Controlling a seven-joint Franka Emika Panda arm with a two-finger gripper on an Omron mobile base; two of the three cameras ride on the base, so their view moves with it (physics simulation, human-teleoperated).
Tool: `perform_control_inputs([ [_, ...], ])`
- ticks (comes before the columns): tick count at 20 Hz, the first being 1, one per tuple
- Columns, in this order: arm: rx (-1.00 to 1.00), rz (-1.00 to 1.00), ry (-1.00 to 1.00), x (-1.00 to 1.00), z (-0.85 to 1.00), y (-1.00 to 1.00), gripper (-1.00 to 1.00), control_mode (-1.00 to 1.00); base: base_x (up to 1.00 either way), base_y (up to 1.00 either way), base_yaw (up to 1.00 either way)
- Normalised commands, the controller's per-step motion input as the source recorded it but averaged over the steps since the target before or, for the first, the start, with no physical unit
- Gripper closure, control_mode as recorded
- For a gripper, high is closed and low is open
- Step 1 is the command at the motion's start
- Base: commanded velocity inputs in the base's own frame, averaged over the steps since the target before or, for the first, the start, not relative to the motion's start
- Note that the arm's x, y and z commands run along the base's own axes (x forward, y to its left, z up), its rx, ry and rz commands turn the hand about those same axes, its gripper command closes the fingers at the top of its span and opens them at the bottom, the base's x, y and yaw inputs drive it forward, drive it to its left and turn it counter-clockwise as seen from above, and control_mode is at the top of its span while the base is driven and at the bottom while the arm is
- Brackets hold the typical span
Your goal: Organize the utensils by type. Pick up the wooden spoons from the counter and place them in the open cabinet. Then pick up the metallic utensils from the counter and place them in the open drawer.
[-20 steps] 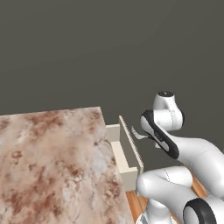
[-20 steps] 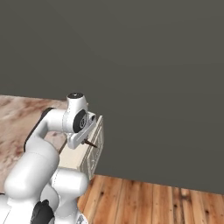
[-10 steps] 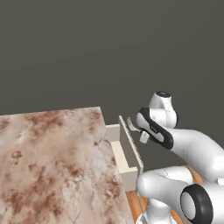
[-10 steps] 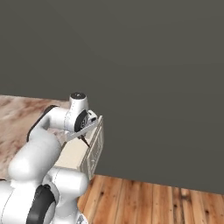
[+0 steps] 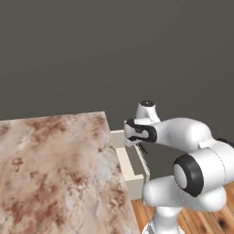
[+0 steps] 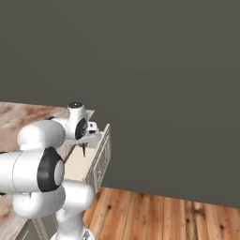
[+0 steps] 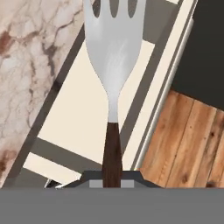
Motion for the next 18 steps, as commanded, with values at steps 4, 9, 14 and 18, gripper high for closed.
perform_control_inputs([
  [4, 0.08, -0.26, 0.18, 0.57, -0.31, 0.08, 1.00, -1.00, 0.00, 0.00, 0.00],
  [9, 0.07, -0.23, 0.04, 0.58, -0.48, 0.03, 1.00, -1.00, 0.00, 0.00, 0.00],
  [14, 0.10, -0.26, 0.00, 0.33, -0.54, 0.03, 1.00, -1.00, 0.00, 0.00, 0.00],
  [18, 0.07, -0.25, 0.03, 0.21, -0.53, 0.01, 1.00, -1.00, 0.00, 0.00, 0.00],
])
